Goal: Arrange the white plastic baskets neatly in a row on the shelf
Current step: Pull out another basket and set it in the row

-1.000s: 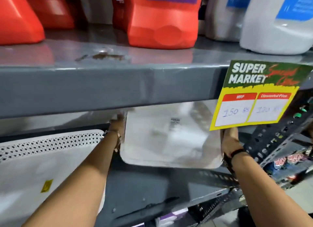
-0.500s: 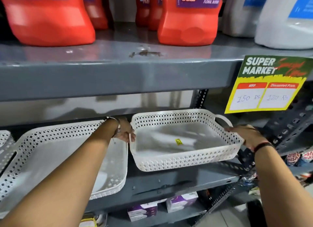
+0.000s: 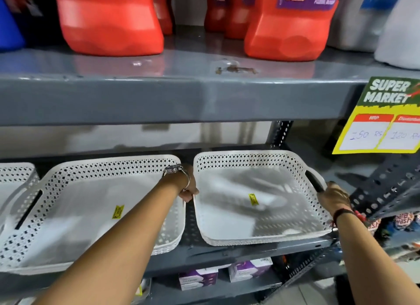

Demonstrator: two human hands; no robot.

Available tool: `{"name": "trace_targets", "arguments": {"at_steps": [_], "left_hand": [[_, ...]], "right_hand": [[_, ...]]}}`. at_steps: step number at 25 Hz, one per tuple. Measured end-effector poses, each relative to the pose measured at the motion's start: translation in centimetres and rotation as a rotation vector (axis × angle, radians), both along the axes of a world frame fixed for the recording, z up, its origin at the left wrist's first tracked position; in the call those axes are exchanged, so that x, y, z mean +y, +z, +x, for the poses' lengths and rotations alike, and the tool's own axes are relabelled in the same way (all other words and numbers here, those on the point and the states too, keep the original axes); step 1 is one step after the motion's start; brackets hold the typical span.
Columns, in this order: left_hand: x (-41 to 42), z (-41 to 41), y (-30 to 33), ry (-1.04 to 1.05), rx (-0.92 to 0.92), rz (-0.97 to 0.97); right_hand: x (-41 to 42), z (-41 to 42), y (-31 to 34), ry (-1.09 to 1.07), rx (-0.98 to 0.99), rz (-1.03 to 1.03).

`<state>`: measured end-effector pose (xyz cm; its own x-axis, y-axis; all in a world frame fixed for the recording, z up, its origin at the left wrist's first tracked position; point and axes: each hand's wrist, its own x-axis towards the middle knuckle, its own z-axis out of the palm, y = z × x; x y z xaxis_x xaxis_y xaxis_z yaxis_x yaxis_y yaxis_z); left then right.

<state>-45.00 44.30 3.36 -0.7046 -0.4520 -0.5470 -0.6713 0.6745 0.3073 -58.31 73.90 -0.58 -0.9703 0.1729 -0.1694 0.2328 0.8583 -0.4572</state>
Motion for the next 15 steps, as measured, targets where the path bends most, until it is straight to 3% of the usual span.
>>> {"name": "trace_targets", "arguments": {"at_steps": [3, 5, 7, 11, 15], "left_hand": [[-1.8, 1.6, 0.9, 0.022, 0.2, -0.052], [-4.2, 3.5, 1.3, 0.074, 0.394, -0.293], [-7.9, 7.3, 1.4, 0.162, 0.511, -0.465], [-15.5, 14.8, -1.0, 0.308, 0.444, -0.678], [-21.0, 20.7, -3.7, 0.467, 0.228, -0.551]], "right_hand": [[-5.1, 2.0, 1.1, 0.122, 0.176, 0.156], [-11.2, 4.9, 1.5, 0.346, 0.238, 0.008], [-18.1, 8.7, 1.0, 0.568, 0.15, -0.165], [-24.7, 12.5, -1.6, 0.649, 0.008, -0.18], [-26.7, 14.4, -3.1, 0.557, 0.091, -0.098]]}}
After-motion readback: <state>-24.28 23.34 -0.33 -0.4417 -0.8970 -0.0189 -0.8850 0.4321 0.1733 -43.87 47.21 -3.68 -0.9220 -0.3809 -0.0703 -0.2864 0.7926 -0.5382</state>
